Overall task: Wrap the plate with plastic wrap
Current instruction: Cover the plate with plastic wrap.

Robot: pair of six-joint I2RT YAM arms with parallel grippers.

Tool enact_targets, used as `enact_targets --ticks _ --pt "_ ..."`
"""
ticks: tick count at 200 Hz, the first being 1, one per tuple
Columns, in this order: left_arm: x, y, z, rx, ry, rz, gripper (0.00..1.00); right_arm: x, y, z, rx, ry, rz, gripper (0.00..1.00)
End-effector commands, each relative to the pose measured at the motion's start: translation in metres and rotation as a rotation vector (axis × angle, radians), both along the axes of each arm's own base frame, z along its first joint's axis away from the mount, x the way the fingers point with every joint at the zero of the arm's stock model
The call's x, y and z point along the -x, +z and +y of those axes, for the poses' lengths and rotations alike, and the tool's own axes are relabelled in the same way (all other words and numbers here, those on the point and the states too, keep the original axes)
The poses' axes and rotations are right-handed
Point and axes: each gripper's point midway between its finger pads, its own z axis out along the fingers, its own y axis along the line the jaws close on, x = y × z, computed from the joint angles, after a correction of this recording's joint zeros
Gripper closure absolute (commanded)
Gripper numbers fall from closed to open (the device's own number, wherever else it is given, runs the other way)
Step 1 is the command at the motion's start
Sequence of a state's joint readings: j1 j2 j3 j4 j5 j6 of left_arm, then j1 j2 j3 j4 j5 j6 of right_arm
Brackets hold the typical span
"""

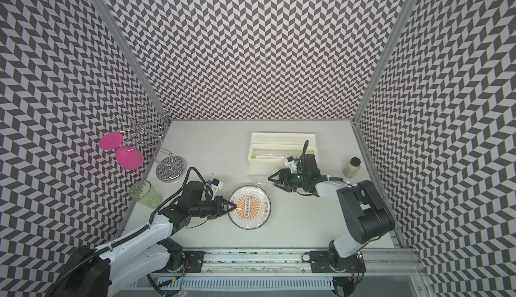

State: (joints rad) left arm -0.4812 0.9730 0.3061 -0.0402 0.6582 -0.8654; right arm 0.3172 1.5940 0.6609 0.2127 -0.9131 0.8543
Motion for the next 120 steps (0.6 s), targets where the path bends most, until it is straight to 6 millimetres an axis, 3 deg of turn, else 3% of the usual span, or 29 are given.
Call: enact_targets --ticks 1,24,56,87,120 --pt "-0.008 0.022 -0.005 0.045 -0.01 -0.047 1.0 -0.013 -0.002 -0.004 0.01 -0.047 -0.038 0.53" --pt "-0.009 0.022 -0.003 0.041 -0.005 -0.044 1.0 -0.015 -0.003 -0.005 -0.003 -0.074 -0.04 0.67" --pt "-0.008 0.024 0.001 0.054 0.007 -0.035 1.0 -0.02 0.015 -0.011 -0.035 -0.116 -0.096 0.91" --pt "-0.008 0.031 0.009 0.091 0.015 -0.023 1.0 -0.027 0.03 -0.033 -0.05 -0.171 -0.123 1.0" --pt "-0.01 0.036 0.017 0.095 0.026 -0.024 1.0 -0.033 0.045 -0.047 -0.026 -0.179 -0.161 1.0"
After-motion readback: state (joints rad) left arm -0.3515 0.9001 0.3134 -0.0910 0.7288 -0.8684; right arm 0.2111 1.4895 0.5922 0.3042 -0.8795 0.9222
